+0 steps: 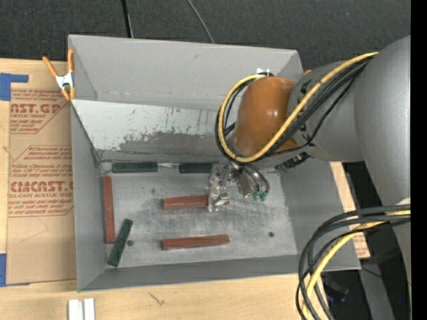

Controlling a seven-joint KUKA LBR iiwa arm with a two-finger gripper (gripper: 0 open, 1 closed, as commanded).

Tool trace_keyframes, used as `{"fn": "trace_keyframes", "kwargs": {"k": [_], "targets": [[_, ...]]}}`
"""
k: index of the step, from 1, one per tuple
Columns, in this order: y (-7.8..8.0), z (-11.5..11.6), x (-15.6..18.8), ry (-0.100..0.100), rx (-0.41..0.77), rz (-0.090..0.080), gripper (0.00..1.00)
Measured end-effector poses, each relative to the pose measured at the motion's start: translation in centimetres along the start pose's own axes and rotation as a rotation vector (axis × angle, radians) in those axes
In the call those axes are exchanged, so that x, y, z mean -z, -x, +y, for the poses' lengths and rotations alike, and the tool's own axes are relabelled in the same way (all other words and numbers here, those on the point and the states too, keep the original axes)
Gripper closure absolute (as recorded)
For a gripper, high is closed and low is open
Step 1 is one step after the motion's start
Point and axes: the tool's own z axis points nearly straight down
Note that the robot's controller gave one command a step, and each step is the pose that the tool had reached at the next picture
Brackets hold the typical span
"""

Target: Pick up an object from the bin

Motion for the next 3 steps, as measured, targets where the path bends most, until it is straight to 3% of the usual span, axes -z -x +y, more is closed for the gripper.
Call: {"fn": "trace_keyframes", "kwargs": {"k": [1, 3], "targets": [[-0.1, 0.0, 2.4, 0.000, 0.000, 0.006, 1.00], [0.1, 0.0, 7.9, 0.000, 0.000, -0.003, 1.00]]}}
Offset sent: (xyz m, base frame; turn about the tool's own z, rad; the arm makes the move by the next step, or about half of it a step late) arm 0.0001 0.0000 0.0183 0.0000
